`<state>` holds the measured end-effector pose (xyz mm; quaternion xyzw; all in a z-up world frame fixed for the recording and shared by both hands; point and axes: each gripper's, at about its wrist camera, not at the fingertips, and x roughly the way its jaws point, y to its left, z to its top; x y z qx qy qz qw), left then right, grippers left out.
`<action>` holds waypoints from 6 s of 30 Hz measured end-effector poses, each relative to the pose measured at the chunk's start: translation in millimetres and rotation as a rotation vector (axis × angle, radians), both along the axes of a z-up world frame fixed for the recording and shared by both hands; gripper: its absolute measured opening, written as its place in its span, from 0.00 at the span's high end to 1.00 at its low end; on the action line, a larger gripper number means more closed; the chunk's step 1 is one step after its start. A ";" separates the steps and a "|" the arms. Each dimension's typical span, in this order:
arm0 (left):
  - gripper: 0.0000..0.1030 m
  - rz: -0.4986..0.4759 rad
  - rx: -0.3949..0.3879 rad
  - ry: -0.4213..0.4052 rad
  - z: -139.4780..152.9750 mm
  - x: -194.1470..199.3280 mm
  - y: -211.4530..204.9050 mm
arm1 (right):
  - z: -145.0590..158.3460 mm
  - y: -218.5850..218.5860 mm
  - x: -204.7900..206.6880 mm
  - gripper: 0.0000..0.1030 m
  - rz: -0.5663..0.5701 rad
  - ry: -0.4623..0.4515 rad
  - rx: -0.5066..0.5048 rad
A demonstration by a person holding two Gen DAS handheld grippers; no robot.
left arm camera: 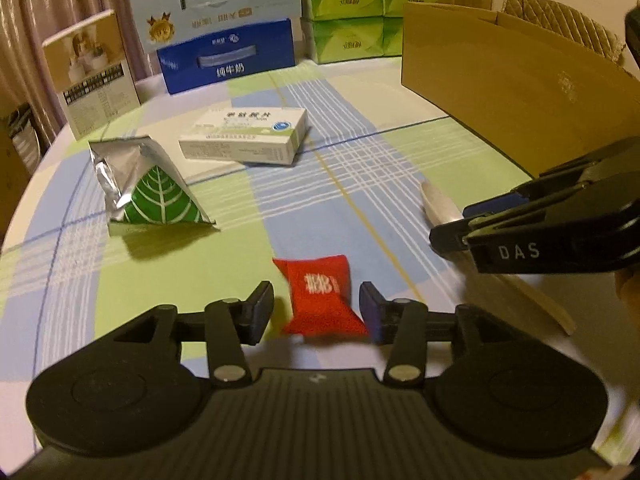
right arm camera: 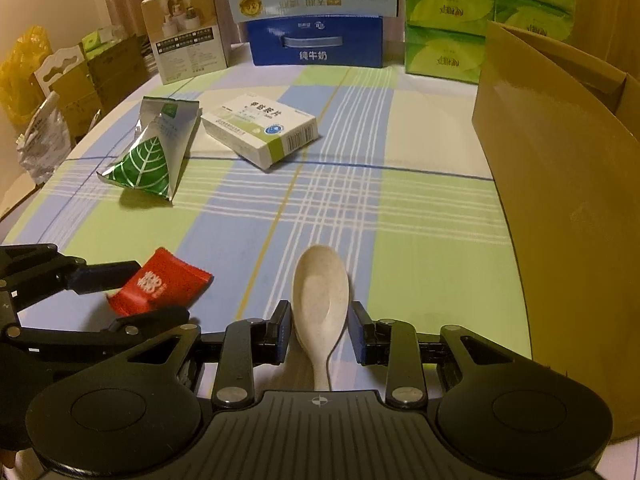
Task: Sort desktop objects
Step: 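Lift the red packet with left gripper while right gripper lifts the spoon, then carry the red packet with left gripper while right gripper carries the spoon to the cardboard box, then open left gripper to drop the packet inside while right gripper releases the spoon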
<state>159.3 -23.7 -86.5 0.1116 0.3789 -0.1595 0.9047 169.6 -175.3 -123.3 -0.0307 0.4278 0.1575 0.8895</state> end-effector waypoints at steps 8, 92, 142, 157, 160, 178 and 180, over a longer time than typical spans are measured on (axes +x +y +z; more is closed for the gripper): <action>0.53 0.014 0.000 -0.032 0.7 0.8 3.0 | -2.2 -1.5 6.9 0.46 -0.016 -0.008 0.048; 0.78 0.084 -0.143 -0.015 78.4 -46.0 -23.3 | 88.7 -51.2 -62.9 0.72 -0.142 -0.136 0.123; 0.78 -0.154 -0.185 -0.150 172.0 -12.7 -151.4 | 239.1 -181.6 -16.6 0.72 -0.275 -0.402 0.158; 0.78 -0.247 -0.272 -0.084 166.2 12.9 -227.8 | 185.9 -240.5 -10.8 0.72 -0.328 -0.303 0.051; 0.78 -0.251 -0.266 -0.064 156.7 18.6 -236.8 | 177.2 -245.2 -6.5 0.72 -0.328 -0.282 0.044; 0.55 -0.140 -0.284 -0.072 145.3 28.0 -203.3 | 148.9 -239.9 17.4 0.70 -0.291 -0.187 0.045; 0.54 -0.128 -0.276 -0.075 146.9 26.3 -195.7 | 148.4 -238.4 18.9 0.58 -0.295 -0.184 0.059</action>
